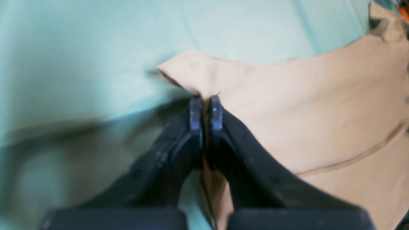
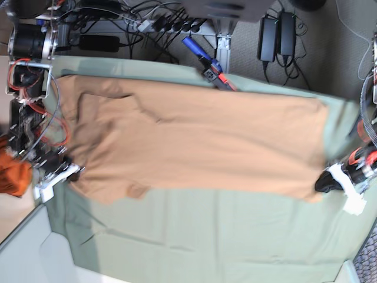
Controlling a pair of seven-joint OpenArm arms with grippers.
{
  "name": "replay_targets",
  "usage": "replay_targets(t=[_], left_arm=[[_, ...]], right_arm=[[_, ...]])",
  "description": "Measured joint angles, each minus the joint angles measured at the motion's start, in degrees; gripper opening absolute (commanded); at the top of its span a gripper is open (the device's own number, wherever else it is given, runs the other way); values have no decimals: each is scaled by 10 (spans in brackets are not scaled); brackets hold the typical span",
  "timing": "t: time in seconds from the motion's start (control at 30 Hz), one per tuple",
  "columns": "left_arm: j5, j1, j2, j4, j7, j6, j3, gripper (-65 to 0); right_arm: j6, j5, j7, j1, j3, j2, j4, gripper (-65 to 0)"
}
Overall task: Fold the T-shirt properly
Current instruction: 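Fold the shirt lengthwise again, bringing the held edge over the body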
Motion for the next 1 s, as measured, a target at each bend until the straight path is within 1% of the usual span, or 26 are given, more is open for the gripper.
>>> replay_targets(t=[0.07, 0.23, 0.33, 0.47, 0.53, 0.63, 0.7, 0.8, 1.0], left_arm=[[2, 21, -7, 34, 3, 0, 0, -650], [1, 74, -23, 119, 3, 0, 1, -650], [2, 96, -31, 146, 4, 0, 1, -650], [0, 121, -42, 166, 13, 0, 1, -650], [0, 134, -45, 170, 16, 0, 1, -650], [0, 145, -47, 176, 23, 0, 1, -650], [-6, 143, -47, 178, 49, 0, 1, -650], [-29, 143, -47, 178, 79, 0, 1, -650], [-38, 143, -47, 178, 80, 0, 1, -650]], right_arm=[[0, -1, -2, -23, 0, 11, 30, -650], [0, 0, -4, -82, 2, 24, 110, -650], [0, 0, -7, -115, 22, 29, 144, -650], [0, 1, -14, -164, 73, 30, 177, -650], [0, 13, -13, -188, 97, 30, 189, -650], [0, 17, -14, -216, 122, 30, 199, -650], [0, 19, -14, -232, 136, 30, 203, -650], [0, 20, -12, -251, 144, 30, 203, -650], [0, 25, -9, -289, 144, 27, 203, -650]])
